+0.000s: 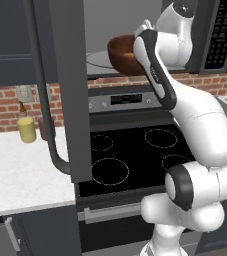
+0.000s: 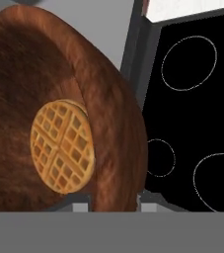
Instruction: Open the microwave, place the bowl with waffle inside the microwave, then close the microwave door and turn it on.
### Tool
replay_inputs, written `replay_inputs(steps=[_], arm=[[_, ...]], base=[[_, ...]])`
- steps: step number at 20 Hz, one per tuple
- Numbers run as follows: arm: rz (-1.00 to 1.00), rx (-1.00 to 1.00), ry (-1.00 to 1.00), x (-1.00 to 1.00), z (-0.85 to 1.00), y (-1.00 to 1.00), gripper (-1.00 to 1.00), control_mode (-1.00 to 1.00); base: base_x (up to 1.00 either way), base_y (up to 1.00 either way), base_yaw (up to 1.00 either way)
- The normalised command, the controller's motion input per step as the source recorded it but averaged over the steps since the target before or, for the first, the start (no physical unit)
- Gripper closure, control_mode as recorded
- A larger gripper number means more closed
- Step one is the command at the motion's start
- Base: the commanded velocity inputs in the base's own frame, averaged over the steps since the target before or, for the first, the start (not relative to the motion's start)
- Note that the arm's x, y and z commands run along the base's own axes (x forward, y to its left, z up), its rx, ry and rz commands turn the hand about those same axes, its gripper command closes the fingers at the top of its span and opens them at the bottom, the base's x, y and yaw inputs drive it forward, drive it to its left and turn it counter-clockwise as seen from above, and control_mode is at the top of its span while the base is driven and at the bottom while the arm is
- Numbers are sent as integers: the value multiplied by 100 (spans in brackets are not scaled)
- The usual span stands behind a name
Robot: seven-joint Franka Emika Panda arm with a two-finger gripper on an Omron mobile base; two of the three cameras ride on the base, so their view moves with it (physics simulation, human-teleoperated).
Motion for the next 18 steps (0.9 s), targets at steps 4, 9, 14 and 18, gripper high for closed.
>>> replay_inputs(steps=[4, 9, 14, 18], arm=[[-1, 0, 0, 75, 0, 0, 100, -100], [0, 0, 0, 37, 11, 3, 100, -100], [0, 0, 0, 37, 0, 0, 100, -100], [0, 0, 0, 44, 0, 3, 100, -100]], base=[[0, 0, 0], [0, 0, 0], [0, 0, 0], [0, 0, 0]])
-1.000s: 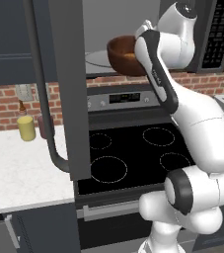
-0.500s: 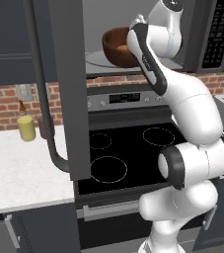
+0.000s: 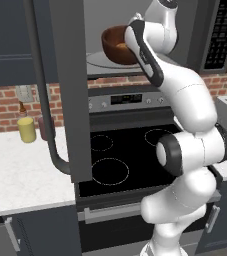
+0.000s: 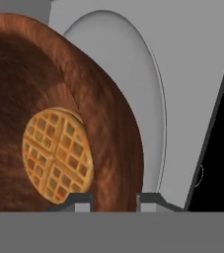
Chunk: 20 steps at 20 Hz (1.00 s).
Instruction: Open the microwave, place the bowl with waffle inside the microwave, then close the microwave door and turn it on.
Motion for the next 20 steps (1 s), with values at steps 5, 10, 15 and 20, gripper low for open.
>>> replay_inputs(steps=[5, 10, 15, 20], arm=[[0, 0, 0, 39, -1, 4, 100, -100], [0, 0, 2, 28, -17, 0, 100, -100], [0, 0, 0, 24, -21, 0, 100, -100], [0, 0, 0, 8, -24, 0, 100, -100]], base=[[0, 0, 0], [0, 0, 0], [0, 0, 0], [0, 0, 0]])
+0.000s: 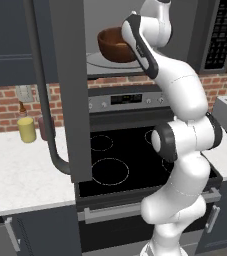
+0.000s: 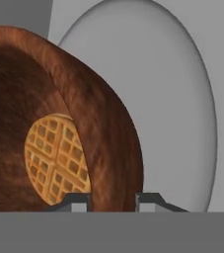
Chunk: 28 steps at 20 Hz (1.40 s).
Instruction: Open the microwave, place the bowl with waffle inside the microwave, then close the microwave door and turn it on.
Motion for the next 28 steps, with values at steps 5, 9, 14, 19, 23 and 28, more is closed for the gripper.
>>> replay_inputs(steps=[5, 9, 14, 19, 23, 28], arm=[[0, 0, 0, 0, 0, 0, 100, -100], [0, 0, 1, 0, 0, 0, -100, -100], [0, 0, 0, 0, 0, 0, -100, -100], [0, 0, -1, 0, -3, 0, -100, -100], [0, 0, -11, -18, -2, 0, -100, -100], [0, 2, -23, -82, 1, -19, -100, -100]], base=[[0, 0, 0], [0, 0, 0], [0, 0, 0], [0, 0, 0], [0, 0, 0], [0, 0, 0]])
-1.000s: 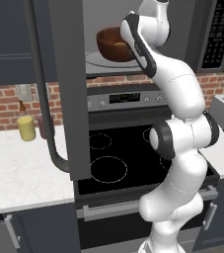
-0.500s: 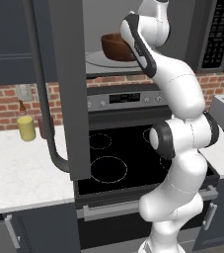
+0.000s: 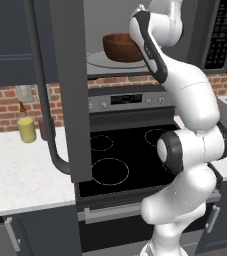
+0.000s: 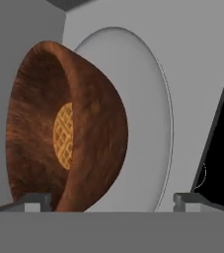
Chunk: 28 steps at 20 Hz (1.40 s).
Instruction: Open the microwave, place the bowl with waffle inside the microwave, then close the microwave door and turn it on.
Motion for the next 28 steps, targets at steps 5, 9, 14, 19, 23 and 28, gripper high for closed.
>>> replay_inputs(steps=[5, 9, 14, 19, 23, 28], arm=[[0, 3, -24, -93, 1, -24, -100, -100], [0, 0, -11, -100, 0, -32, -100, -100], [4, -3, -7, -100, 4, -28, -100, -100], [27, -39, -1, -79, 38, -28, -100, -100], [47, -68, 0, -62, 45, -10, -100, -100], [46, -71, 0, -77, 13, 0, -100, -100]], base=[[0, 0, 0], [0, 0, 0], [0, 0, 0], [0, 0, 0], [0, 0, 0], [0, 0, 0]])
